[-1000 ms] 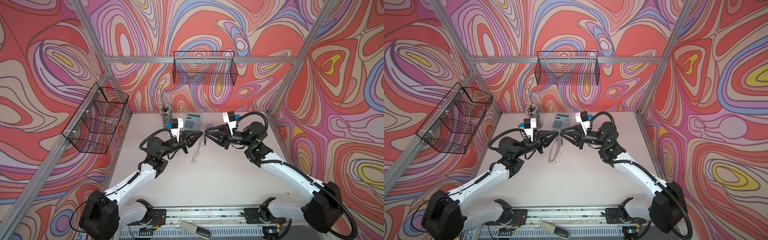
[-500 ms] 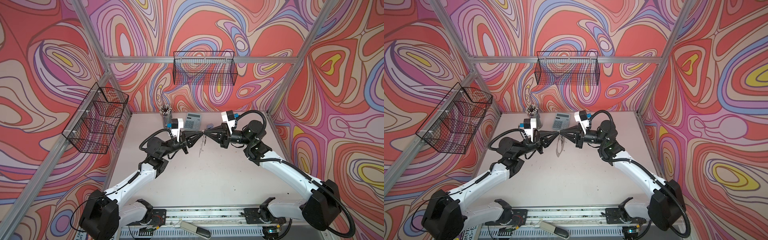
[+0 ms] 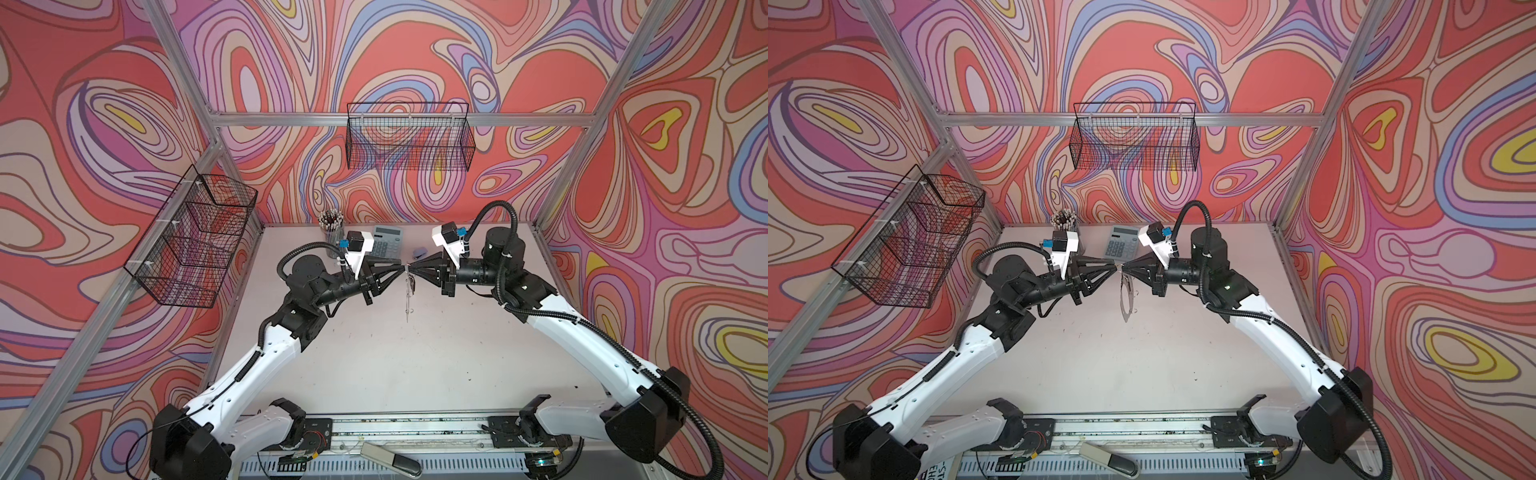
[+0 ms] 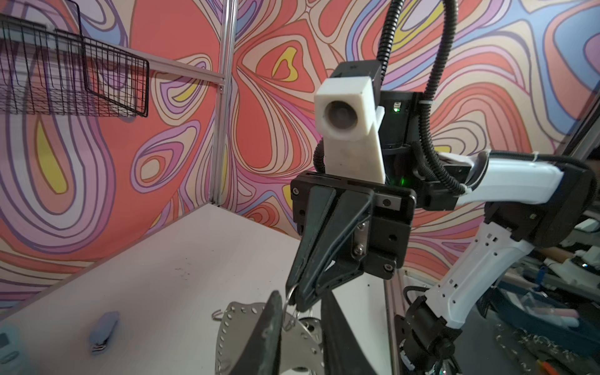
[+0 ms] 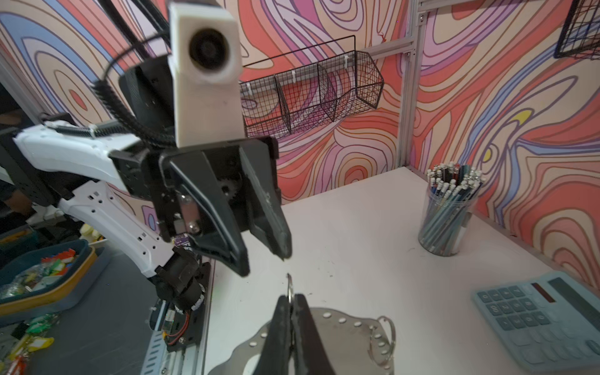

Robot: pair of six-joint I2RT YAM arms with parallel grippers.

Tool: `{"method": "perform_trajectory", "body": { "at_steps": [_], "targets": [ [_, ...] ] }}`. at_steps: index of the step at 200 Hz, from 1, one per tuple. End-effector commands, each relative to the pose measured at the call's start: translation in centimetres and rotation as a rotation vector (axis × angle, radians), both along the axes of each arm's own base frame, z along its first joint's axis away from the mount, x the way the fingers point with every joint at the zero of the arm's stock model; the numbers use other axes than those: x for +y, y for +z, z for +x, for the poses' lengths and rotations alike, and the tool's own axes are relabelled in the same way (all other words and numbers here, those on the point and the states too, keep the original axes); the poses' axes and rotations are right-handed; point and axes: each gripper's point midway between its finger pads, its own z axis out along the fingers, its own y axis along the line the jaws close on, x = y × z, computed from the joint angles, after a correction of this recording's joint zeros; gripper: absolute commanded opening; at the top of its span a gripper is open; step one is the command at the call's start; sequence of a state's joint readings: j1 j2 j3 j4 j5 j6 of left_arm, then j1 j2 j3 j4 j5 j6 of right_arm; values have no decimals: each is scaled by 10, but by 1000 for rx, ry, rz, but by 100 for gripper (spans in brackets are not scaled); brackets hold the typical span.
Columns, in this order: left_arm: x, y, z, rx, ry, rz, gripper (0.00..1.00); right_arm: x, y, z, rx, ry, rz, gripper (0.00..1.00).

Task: Attach keys to a key ring
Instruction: Insert the key into the keyring.

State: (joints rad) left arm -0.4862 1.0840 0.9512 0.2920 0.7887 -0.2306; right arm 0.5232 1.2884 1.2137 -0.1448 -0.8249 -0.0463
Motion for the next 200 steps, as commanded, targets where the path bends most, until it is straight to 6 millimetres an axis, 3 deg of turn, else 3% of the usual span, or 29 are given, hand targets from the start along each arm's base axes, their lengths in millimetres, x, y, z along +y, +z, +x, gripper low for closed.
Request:
{"method": "perform_trajectory", "body": {
  "at_steps": [1,69,127,200],
  "targets": [
    [6,-39,-14,18,-31,230,24,-11,-19,-2,-55,-30,-135,0],
    [5,-63,-23,81,-115,368,22,-1,-27,-10,-52,10,-216,0],
    [3,-60,-23,72,-124,356,22,15,-33,-19,-26,69,-236,0],
    [5,-61,-13,67,-66,365,19,16,-38,-30,-6,98,-243,0]
  ]
}}
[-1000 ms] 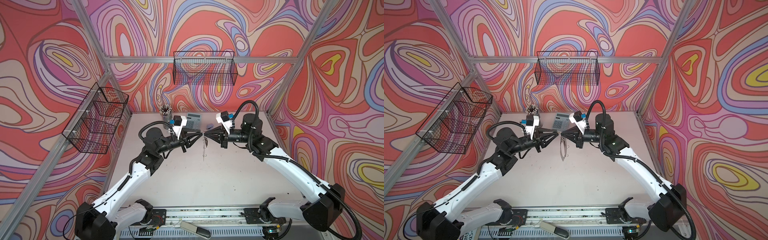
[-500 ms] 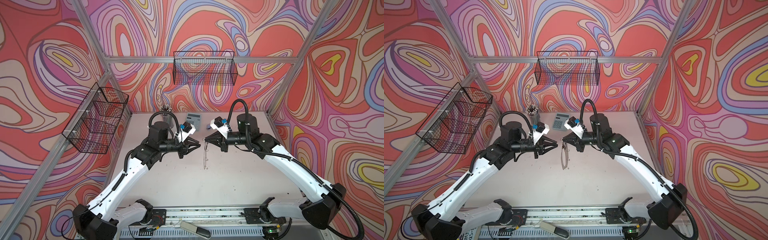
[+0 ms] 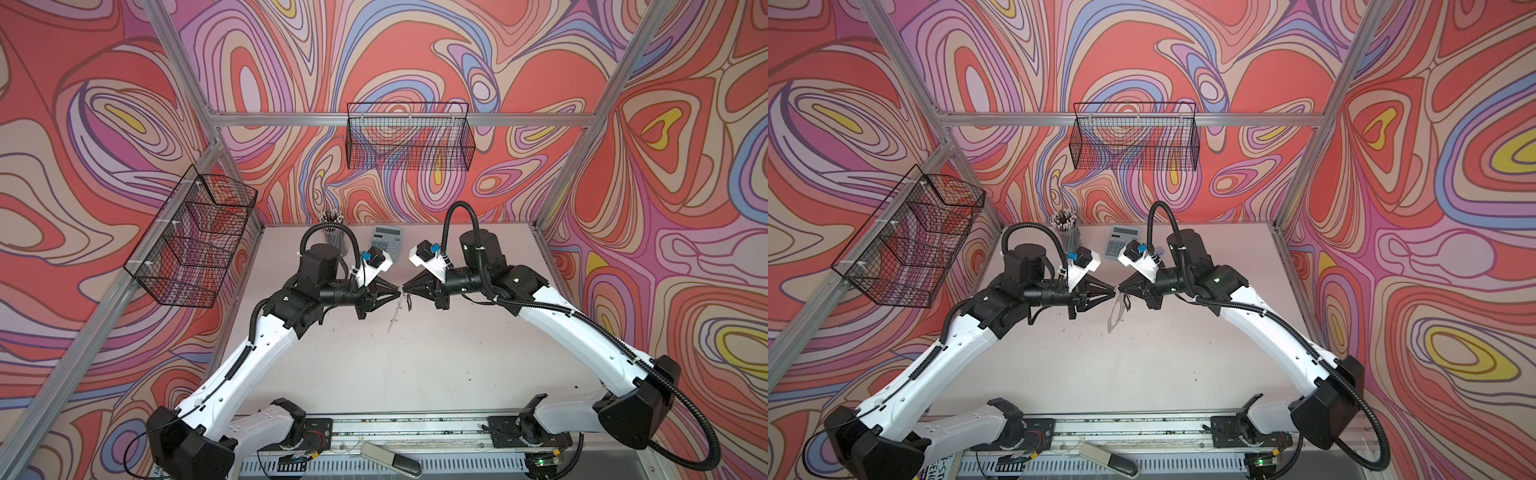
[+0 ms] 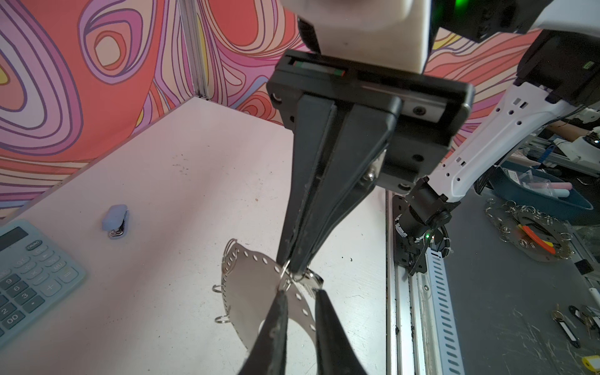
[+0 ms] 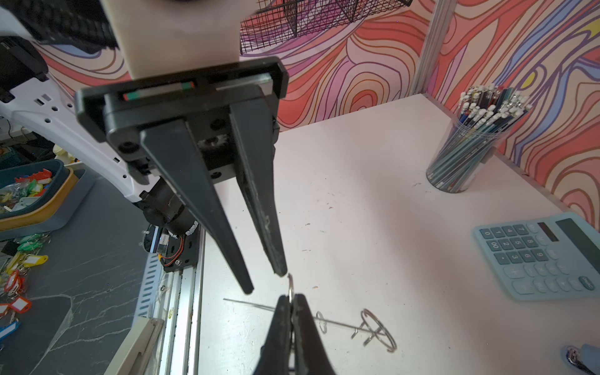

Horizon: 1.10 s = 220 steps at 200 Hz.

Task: Attach keys to a key ring
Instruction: Insert the key into the keyring.

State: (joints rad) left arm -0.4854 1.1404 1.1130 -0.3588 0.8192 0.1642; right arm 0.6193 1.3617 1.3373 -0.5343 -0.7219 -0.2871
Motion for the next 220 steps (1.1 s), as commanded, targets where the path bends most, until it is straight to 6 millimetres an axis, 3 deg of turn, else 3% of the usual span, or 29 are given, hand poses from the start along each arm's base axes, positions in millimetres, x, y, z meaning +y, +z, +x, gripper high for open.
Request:
{"method": "perform_trajectory", "body": {
  "at_steps": [1,53,101,168,185,220],
  "targets": [
    [1,10,2,-47,12,-3,19,1,11,-9,-37,36,17,0],
    [-4,12,-3,-22,-40,-28,19,8,12,-15,-31,64,27,0],
    [-5,10,-5,-14,-58,-14,0,8,17,-16,-42,68,37,0],
    [-5,14,-1,-26,-40,-32,0,4,22,-15,-66,32,55,0],
    [-3,22,3,-84,-3,-78,0,-1,26,-11,-92,-21,73,21],
    [0,39,4,-155,46,-180,0,-17,37,-7,-105,-87,168,25]
  ]
}}
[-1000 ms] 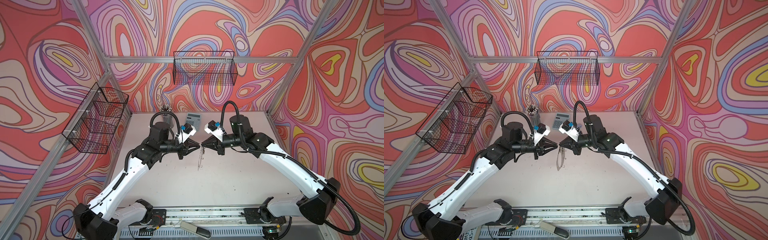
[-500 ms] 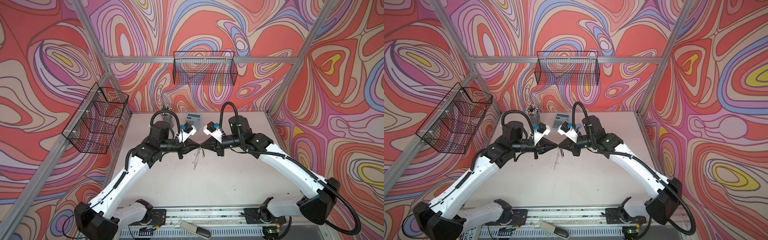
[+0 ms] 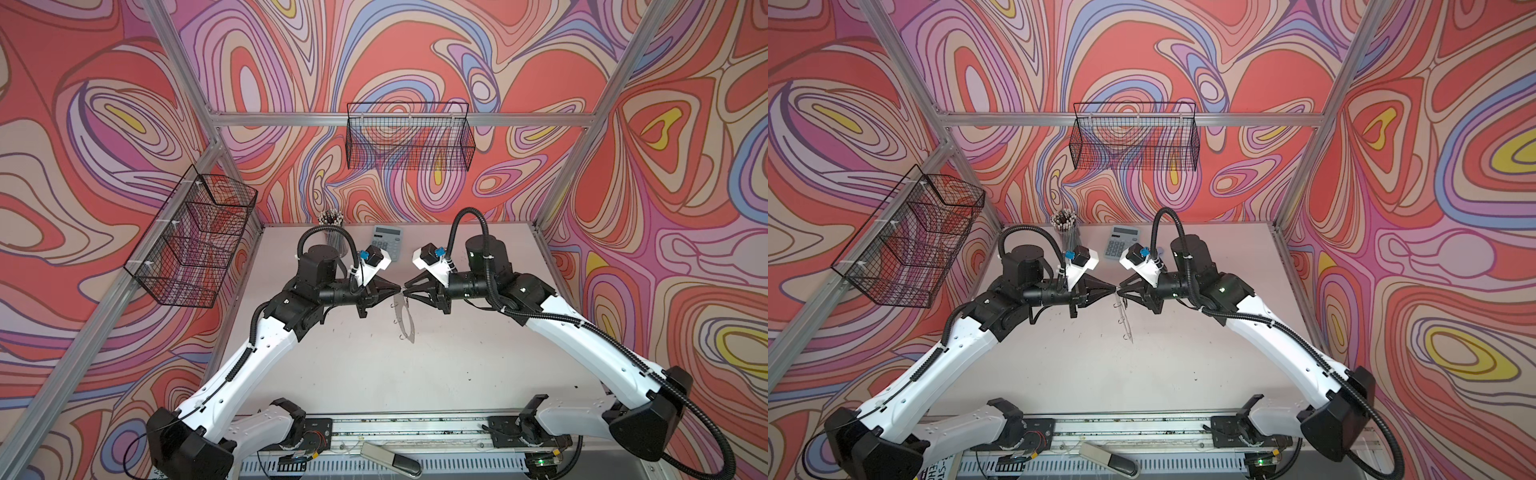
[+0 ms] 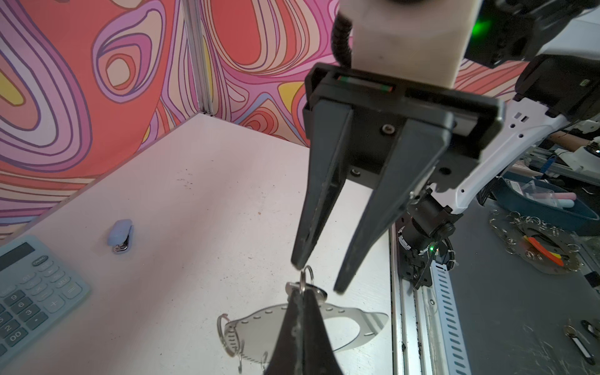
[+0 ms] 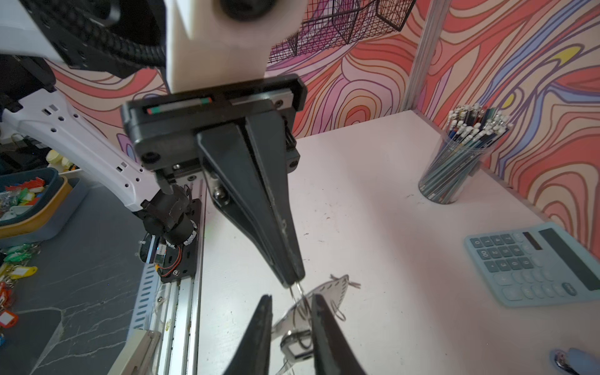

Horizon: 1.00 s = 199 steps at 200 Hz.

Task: Attach keys to a key ring
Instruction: Insert the key into the keyring.

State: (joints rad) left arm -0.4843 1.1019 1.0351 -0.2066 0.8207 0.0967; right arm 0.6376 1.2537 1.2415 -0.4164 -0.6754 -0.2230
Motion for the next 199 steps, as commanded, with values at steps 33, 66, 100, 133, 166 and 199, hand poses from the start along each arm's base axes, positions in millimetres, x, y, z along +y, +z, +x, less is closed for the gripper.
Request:
{"method": "perform_trajectory", "body": {
  "at_steps": [33,66,100,133,166,199],
  "targets": [
    [3,42,1,-148,47,-178,0,-14,20,1,8,-5,160,29],
    [3,50,-2,-155,37,-215,0,-6,16,-3,64,65,173,29],
    [3,53,-2,-160,39,-222,0,0,15,-7,100,120,184,25],
    [4,56,-5,-161,31,-231,0,0,13,-3,89,102,173,15],
    [3,58,-6,-160,22,-246,0,-3,16,3,59,56,178,25],
    [2,56,-8,-148,12,-241,0,-9,37,5,-15,8,246,29]
  ]
}}
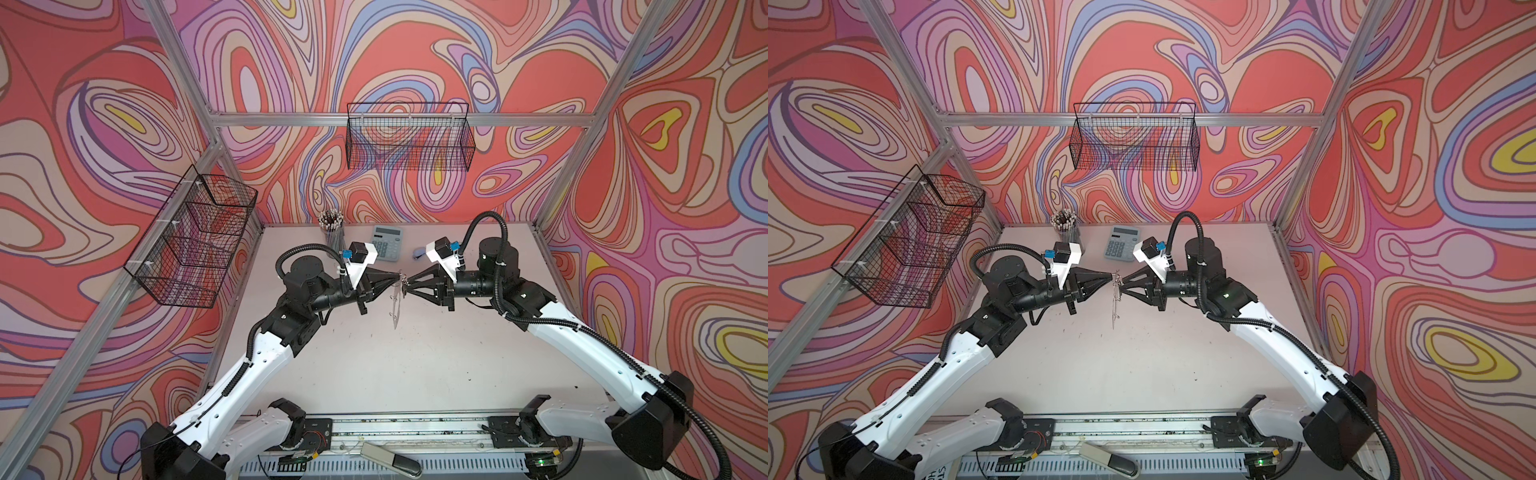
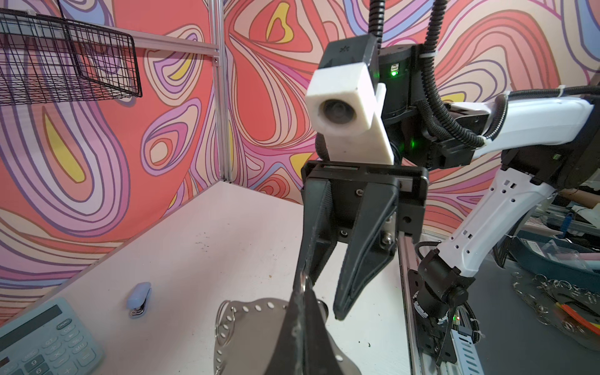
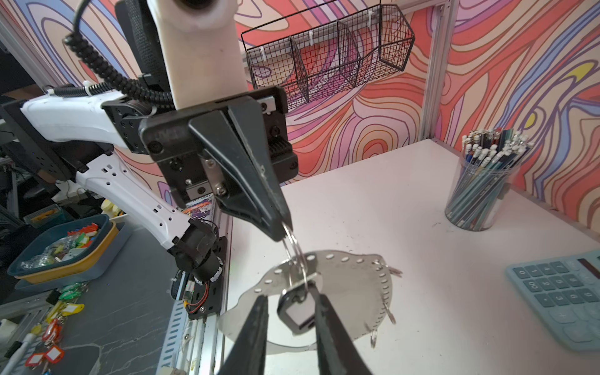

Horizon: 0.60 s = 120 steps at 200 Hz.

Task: Attach keys to a key ring
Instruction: Insert the key into the keyring.

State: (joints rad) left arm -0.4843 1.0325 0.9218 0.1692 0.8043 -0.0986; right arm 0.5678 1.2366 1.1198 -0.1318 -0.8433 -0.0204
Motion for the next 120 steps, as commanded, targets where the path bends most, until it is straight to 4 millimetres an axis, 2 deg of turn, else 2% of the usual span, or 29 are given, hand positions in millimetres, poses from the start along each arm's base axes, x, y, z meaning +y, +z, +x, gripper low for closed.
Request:
{"method": "perform_trajectory", "body": {
  "at_steps": [1,25,86,120],
  "targets": [
    [0,12,-9,-41,-29,-30,0,-7,25,1,-89,-42,65,29],
    [0,12,-9,-40,-34,-26,0,-2,30,1,-84,-5,78,30],
    [-1,14,-11,-34,-47,-33,0,11,21,-2,-28,107,58,26],
    [-1,14,-11,-33,-50,-29,0,11,21,-5,-27,116,56,3]
  ]
}}
